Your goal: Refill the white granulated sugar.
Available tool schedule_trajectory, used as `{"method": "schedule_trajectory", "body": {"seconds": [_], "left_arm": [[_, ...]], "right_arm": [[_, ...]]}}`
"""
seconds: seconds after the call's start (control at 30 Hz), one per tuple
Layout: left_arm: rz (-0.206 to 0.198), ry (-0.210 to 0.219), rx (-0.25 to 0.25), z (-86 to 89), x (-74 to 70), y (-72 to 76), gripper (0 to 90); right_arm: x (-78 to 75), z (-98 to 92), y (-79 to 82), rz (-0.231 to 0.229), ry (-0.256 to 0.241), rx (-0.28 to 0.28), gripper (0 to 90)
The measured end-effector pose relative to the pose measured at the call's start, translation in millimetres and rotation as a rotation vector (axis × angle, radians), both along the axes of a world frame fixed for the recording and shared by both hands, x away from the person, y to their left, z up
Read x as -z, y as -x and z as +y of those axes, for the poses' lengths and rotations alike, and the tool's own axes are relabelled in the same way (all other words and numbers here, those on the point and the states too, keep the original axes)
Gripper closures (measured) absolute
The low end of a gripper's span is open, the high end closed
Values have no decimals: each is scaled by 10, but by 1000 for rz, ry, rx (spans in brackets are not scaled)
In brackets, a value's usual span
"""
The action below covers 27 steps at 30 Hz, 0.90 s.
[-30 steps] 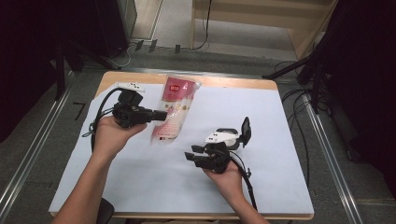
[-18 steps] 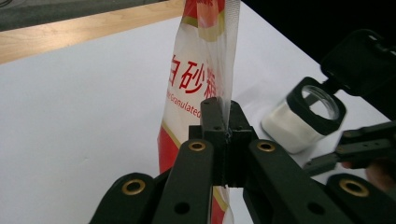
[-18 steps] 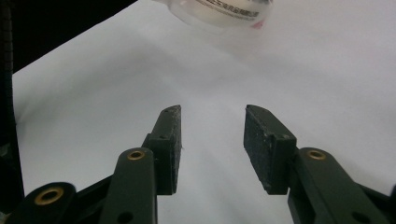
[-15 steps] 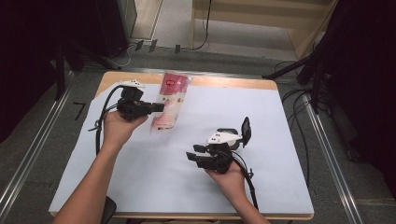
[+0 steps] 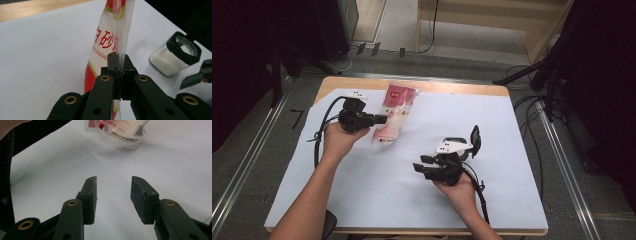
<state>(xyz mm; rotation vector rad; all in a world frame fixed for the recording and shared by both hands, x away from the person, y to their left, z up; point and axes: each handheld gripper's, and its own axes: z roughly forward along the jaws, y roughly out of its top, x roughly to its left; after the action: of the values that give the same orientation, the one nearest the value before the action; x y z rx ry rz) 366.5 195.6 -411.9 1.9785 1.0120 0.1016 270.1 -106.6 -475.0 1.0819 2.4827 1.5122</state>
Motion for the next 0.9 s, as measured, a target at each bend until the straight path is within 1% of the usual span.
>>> {"method": "schedule_trajectory", "body": {"seconds": [0.03, 0.07, 0.1, 0.13, 0.17, 0.23, 0.27, 0.3, 0.33, 0.37, 0.4, 0.43, 0.47, 0.53, 0.63, 0.67, 0.73, 0.8, 0.83, 0.9], "left_arm": [[-8, 1, -1, 11, 16, 16, 899], [-6, 3, 7, 24, 28, 28, 897], [-11, -10, 3, 43, 39, 48, 896], [-7, -4, -2, 66, 50, 63, 895], [5, -10, -2, 82, 47, 75, 895], [-13, -29, -2, 105, 50, 111, 891], [-13, -28, 6, 115, 55, 119, 887], [-2, -28, -2, 123, 60, 131, 885], [2, -28, 5, 138, 66, 137, 882], [-2, -29, -2, 145, 71, 149, 882], [0, -38, 3, 162, 69, 157, 879], [1, -38, 2, 171, 70, 167, 876], [1, -29, -3, 180, 79, 176, 873], [9, -34, 5, 209, 80, 188, 865], [4, -52, 11, 231, 76, 223, 851], [4, -39, 7, 237, 80, 232, 846], [3, -49, 9, 252, 87, 256, 844], [5, -37, 11, 261, 91, 276, 840], [5, -20, 12, 267, 92, 280, 823], [4, -7, 15, 286, 85, 291, 792]], "right_arm": [[-5, -7, 2, 2, 0, -1, 571], [-10, -17, 7, 11, 1, -4, 571], [-10, -25, 8, 12, -1, -4, 571], [-12, -40, 15, 15, -4, -4, 571], [-12, -52, 18, 12, -5, -5, 571], [-22, -74, 19, 11, -7, -2, 570], [-28, -81, 18, 15, -10, 1, 570], [-30, -87, 14, 10, -12, 1, 570], [-33, -91, 11, 7, -15, 2, 569], [-38, -97, 8, 8, -12, 1, 568], [-43, -105, 6, 8, -11, 1, 568], [-47, -108, 7, 7, -12, 2, 568], [-52, -113, 8, 4, -8, 1, 568], [-60, -123, 6, 0, -4, 1, 568], [-68, -135, 5, -1, -7, 4, 568], [-70, -137, 4, -3, -7, 5, 568], [-75, -145, 1, -7, -2, 4, 569], [-78, -145, -1, -11, 1, 4, 569], [-79, -144, -3, -12, 1, 3, 569], [-84, -140, 1, -15, 5, -1, 569]]}}
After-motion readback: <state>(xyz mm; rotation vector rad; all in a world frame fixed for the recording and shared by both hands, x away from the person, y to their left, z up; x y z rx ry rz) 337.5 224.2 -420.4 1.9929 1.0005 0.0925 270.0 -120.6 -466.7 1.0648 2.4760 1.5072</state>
